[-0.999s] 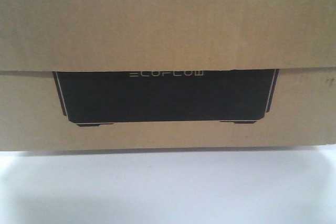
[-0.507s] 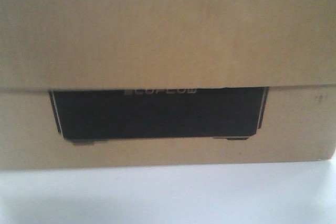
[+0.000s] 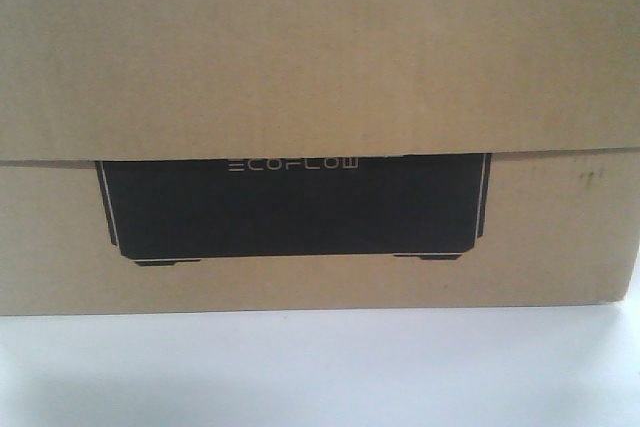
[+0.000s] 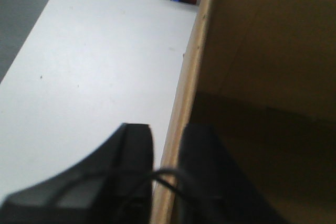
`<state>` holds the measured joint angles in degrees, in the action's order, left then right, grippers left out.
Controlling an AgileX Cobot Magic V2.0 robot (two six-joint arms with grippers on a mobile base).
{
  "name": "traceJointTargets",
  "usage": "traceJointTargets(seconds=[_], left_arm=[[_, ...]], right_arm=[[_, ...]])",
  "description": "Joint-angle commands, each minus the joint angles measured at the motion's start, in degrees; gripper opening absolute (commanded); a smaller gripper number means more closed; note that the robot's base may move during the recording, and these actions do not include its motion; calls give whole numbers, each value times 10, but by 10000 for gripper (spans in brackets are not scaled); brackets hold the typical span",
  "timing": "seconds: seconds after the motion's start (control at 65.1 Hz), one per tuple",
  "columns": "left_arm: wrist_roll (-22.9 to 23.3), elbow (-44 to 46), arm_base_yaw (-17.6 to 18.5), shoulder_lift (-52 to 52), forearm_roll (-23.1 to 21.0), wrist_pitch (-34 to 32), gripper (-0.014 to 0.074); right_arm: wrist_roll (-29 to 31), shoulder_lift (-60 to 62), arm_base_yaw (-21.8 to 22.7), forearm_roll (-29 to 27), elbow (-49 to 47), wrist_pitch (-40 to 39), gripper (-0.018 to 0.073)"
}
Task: Grab box from left shelf to table start
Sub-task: 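Open both grippers and lift them off the box walls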
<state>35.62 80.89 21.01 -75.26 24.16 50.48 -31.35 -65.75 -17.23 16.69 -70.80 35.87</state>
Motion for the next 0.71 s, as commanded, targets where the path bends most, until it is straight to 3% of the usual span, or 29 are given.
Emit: traceJointTargets(seconds=[0.0,0.015,0.123,0.307,0.399,0.568,0.691], left_arm=[[5,27,-1,33,27,-43,-90],[5,27,-1,34,29,-48,-80],[5,27,-1,35,45,-85,-87],[2,23,-1,52,49,-87,-95],[2,5,-1,83,49,-100,-95],[2,-107,-1,167,44,-184,-90],[2,-213,-1,247,41,-253,-90]], right_arm=[[5,28,0,27,-23,-40,60],[5,29,0,27,-23,-40,27],[4,31,0,27,-23,-48,103],[8,42,0,27,-23,-49,41],[48,61,-1,27,-19,-48,50],[124,132,-2,14,42,-86,50],[132,199,-2,14,117,-116,50]])
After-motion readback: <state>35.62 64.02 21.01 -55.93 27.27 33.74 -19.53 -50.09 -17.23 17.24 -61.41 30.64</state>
